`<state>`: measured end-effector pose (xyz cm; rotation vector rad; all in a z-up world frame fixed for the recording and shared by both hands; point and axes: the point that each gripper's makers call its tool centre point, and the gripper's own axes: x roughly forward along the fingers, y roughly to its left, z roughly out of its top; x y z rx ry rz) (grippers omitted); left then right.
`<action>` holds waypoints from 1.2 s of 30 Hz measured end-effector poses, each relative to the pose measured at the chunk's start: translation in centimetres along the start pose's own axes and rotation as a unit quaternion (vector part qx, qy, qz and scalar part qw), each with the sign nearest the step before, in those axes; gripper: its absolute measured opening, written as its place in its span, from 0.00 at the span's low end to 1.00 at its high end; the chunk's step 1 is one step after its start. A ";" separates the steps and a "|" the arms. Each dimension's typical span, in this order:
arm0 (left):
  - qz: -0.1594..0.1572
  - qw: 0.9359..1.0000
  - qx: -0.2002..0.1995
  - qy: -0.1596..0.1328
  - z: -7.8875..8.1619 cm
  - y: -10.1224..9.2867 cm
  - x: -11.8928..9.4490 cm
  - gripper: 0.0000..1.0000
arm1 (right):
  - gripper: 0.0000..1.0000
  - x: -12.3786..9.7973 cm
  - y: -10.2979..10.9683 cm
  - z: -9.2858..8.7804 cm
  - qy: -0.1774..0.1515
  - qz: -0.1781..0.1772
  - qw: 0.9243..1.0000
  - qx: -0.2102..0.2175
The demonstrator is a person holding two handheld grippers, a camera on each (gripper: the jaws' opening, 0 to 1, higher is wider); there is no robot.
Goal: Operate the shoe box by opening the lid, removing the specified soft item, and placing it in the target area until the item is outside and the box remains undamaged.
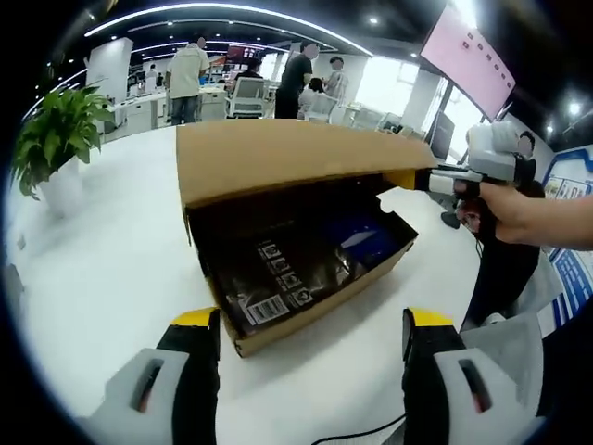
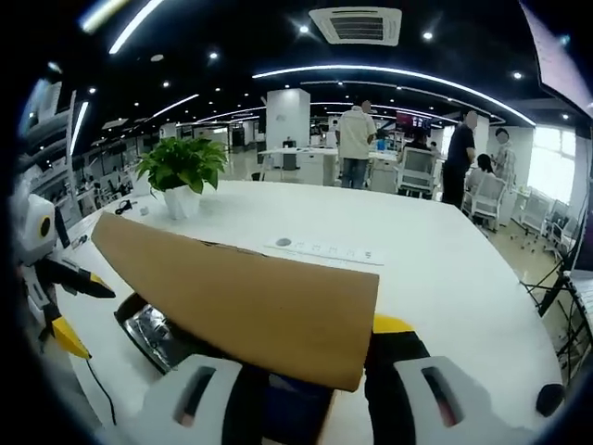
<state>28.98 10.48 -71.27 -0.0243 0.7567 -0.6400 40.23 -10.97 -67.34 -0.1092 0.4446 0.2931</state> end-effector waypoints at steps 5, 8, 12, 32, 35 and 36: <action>0.001 1.000 0.003 0.006 -0.3 0.4 -0.1 0.81 | 0.18 0.4 -1.3 0.4 0.003 -0.021 1.000 -0.005; 0.002 1.000 0.003 0.009 -0.4 0.7 -0.1 0.81 | 0.09 0.5 -2.1 0.6 0.005 -0.031 1.000 -0.003; 0.003 1.000 0.011 0.012 -0.4 0.9 -0.1 0.80 | 0.01 0.6 -2.7 0.6 0.008 -0.043 0.999 -0.007; -0.044 0.981 0.176 0.070 -1.1 -0.7 1.0 0.64 | 0.00 0.7 -3.1 0.9 0.019 -0.058 0.998 -0.002; -0.045 0.977 0.196 0.077 -1.1 -0.5 1.2 0.62 | 0.00 0.8 -3.1 0.9 0.019 -0.055 0.998 -0.003; -0.047 0.974 0.206 0.081 -1.1 -0.4 1.2 0.60 | 0.00 0.8 -3.1 0.9 0.019 -0.055 0.998 -0.004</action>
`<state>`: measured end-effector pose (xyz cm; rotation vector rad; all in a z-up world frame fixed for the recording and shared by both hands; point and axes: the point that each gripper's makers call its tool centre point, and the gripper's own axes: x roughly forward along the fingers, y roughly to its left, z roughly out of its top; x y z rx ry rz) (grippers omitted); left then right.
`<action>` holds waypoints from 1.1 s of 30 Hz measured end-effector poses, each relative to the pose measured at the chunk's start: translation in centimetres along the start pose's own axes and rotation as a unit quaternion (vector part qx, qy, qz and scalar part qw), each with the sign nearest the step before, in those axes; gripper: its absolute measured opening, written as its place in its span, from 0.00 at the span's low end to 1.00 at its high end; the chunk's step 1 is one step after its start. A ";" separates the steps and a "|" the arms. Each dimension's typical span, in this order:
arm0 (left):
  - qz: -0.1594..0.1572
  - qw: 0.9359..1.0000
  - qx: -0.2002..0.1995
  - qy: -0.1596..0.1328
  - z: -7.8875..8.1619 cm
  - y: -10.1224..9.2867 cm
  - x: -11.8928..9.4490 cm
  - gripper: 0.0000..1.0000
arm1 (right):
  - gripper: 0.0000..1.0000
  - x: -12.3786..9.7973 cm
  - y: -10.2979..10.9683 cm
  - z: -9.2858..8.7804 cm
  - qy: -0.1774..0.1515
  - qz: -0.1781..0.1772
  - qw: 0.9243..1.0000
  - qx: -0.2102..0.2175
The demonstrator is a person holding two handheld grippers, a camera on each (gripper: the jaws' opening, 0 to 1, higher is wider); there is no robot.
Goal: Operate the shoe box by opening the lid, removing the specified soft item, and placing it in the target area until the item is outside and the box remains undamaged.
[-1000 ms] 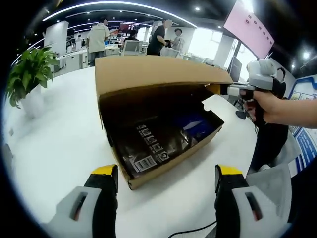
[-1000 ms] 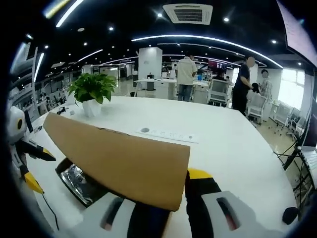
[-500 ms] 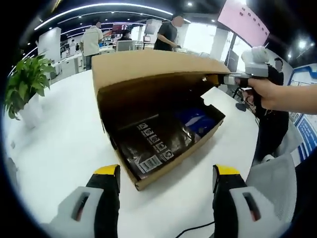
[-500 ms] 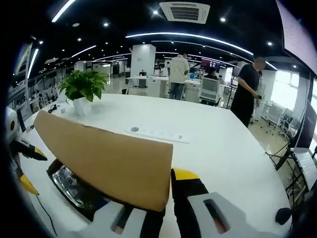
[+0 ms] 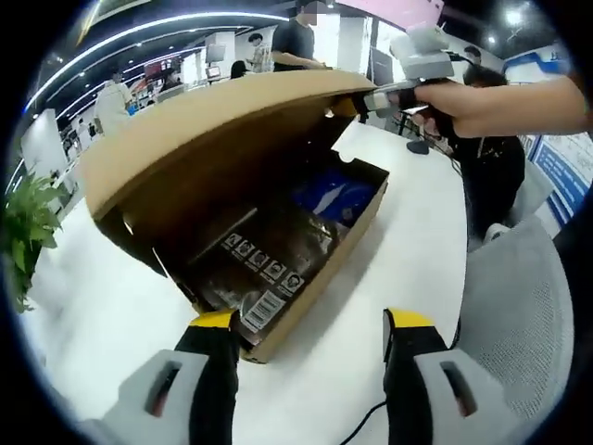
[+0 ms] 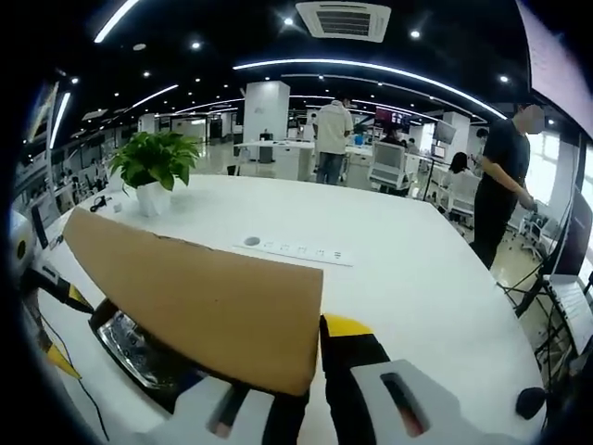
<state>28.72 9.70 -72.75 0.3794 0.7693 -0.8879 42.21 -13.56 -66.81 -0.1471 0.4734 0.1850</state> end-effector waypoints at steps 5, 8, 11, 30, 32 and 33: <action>-0.014 0.998 0.057 0.026 -0.5 0.2 0.3 0.56 | 0.00 0.0 0.1 0.0 0.000 0.003 1.000 0.000; -0.018 0.995 0.087 0.049 -1.0 0.4 0.7 0.53 | 0.00 0.0 0.1 0.0 0.001 0.006 1.000 -0.001; -0.020 0.994 0.090 0.053 -1.1 0.5 1.1 0.53 | 0.00 0.1 0.1 0.0 0.002 0.008 1.000 -0.002; -0.037 0.986 0.135 0.094 -2.9 0.6 2.9 0.44 | 0.00 0.2 0.1 0.1 0.008 0.013 1.000 -0.003; -0.038 0.984 0.142 0.098 -2.8 0.6 3.0 0.43 | 0.00 0.2 0.1 0.1 0.007 0.014 1.000 -0.004; -0.039 0.984 0.143 0.099 -2.8 0.6 3.0 0.43 | 0.00 0.2 0.1 0.1 0.007 0.014 1.000 -0.005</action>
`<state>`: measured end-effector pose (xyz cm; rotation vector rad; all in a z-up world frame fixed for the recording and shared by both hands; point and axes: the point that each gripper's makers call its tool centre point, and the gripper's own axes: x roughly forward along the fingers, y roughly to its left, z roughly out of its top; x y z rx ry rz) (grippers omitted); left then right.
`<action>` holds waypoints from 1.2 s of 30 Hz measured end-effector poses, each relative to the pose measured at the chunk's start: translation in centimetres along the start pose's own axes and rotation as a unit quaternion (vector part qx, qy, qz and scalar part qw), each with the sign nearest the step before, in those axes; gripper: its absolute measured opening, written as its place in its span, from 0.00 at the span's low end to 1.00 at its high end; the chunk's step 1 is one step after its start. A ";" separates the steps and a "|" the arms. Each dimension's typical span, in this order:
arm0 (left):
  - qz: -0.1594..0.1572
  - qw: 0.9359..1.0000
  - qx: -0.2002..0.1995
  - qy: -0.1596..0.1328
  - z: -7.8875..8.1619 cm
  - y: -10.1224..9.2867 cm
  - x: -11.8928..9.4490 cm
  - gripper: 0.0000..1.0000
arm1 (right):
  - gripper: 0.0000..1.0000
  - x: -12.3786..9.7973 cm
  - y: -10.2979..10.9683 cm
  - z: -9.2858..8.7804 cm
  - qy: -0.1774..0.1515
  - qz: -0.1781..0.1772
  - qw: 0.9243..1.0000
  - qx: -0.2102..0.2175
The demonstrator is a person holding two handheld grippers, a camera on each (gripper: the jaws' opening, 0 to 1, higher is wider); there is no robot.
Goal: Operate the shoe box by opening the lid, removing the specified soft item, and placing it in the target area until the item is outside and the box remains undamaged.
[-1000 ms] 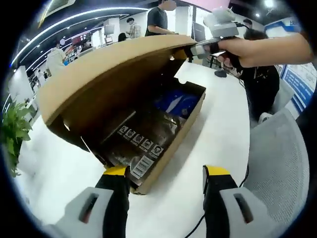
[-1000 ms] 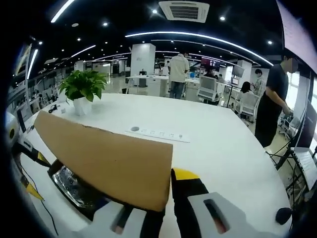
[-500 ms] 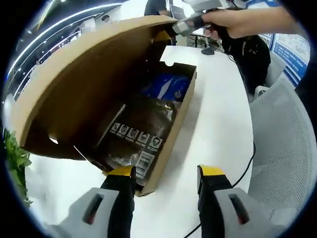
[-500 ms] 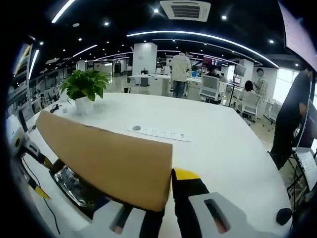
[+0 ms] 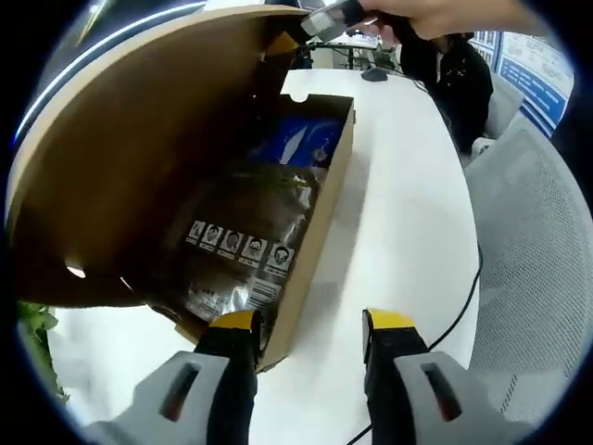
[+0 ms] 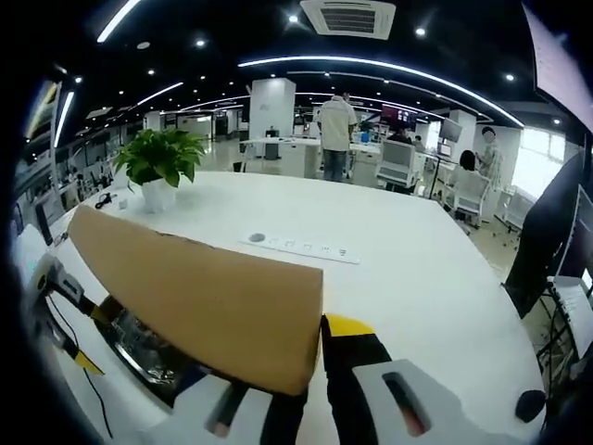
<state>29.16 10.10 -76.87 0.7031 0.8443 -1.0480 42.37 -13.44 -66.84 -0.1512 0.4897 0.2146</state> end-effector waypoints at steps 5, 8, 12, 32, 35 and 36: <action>-0.002 1.000 0.013 0.006 0.0 0.1 0.2 0.42 | 0.00 0.1 0.0 0.0 0.000 0.001 1.000 0.001; -0.002 1.000 0.014 0.005 0.2 0.1 0.3 0.42 | 0.00 0.1 0.0 0.0 0.000 0.001 1.000 0.001; -0.003 1.000 0.025 0.007 0.1 0.0 0.4 0.41 | 0.00 0.0 0.0 0.0 0.001 0.003 1.000 -0.001; 0.001 1.000 0.018 -0.001 0.2 0.9 0.0 0.21 | 0.00 0.2 -0.1 0.2 0.015 0.006 1.000 0.007; -0.010 1.000 0.015 0.006 0.2 1.2 0.2 0.18 | 0.00 0.4 -0.2 0.4 0.019 0.011 1.000 0.007; -0.011 1.000 0.015 0.009 0.2 1.4 0.2 0.16 | 0.00 0.4 -0.2 0.5 0.019 0.012 1.000 0.006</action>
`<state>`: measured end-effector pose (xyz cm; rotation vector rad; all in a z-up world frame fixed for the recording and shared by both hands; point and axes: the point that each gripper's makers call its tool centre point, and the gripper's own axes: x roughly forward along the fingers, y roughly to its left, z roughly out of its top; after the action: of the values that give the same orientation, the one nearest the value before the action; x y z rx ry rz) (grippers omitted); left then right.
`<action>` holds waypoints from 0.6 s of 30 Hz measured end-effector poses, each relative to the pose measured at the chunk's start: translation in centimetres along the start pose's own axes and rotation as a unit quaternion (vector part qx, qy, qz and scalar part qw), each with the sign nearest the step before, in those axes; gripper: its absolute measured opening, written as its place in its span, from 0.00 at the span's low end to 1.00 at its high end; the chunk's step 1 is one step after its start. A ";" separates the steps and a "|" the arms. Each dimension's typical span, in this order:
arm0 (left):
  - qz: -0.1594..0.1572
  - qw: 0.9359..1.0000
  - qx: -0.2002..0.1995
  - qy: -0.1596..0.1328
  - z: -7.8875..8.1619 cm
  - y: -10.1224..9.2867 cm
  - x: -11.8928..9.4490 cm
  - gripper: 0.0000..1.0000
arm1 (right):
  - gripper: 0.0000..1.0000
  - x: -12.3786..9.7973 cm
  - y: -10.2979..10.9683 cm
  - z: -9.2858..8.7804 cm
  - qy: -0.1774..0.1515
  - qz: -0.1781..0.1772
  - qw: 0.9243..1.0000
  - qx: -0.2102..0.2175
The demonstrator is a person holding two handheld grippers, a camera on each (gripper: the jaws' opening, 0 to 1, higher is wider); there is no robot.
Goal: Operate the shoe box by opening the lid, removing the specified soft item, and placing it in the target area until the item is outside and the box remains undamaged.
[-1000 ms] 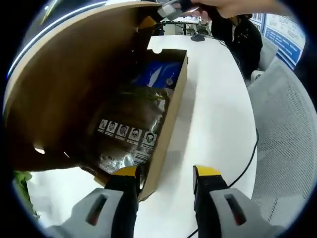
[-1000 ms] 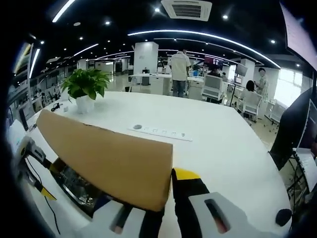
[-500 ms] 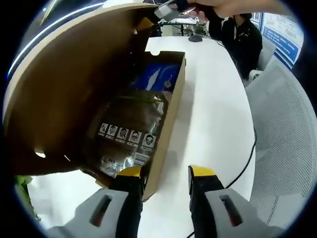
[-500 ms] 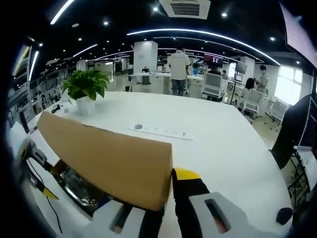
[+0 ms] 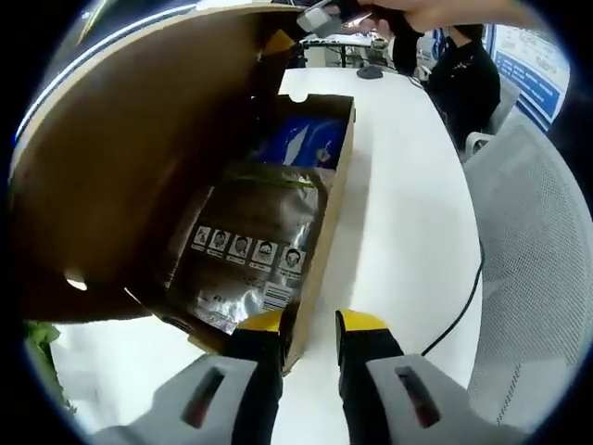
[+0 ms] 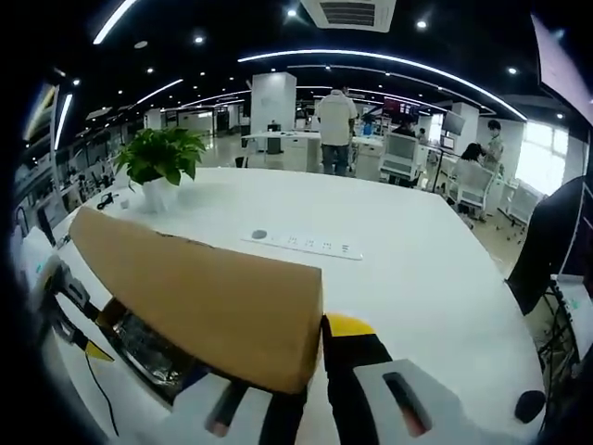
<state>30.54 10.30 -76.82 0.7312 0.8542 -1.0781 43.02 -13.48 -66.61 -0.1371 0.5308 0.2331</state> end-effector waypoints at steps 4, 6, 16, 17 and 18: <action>-0.030 0.999 -0.015 0.024 -0.5 0.2 0.5 0.12 | 0.01 0.1 0.0 0.4 0.005 0.007 1.000 0.002; -0.027 0.999 0.007 0.038 -1.0 0.0 0.9 0.12 | 0.01 0.1 0.1 0.4 0.005 0.006 1.000 0.001; -0.033 0.997 0.044 0.051 -1.4 -0.3 1.6 0.11 | 0.01 0.0 0.1 0.4 0.006 0.007 1.000 0.005; -0.034 0.997 0.046 0.055 -1.4 -0.4 1.7 0.11 | 0.01 -0.1 0.1 0.4 0.005 0.006 1.000 0.008; -0.036 0.996 0.049 0.058 -1.5 -0.5 1.8 0.10 | 0.01 -0.1 0.1 0.5 0.005 0.005 1.000 0.009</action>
<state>30.15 10.63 -79.15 0.8576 0.9379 -1.1558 43.14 -13.34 -66.18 -0.1174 0.5427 0.2367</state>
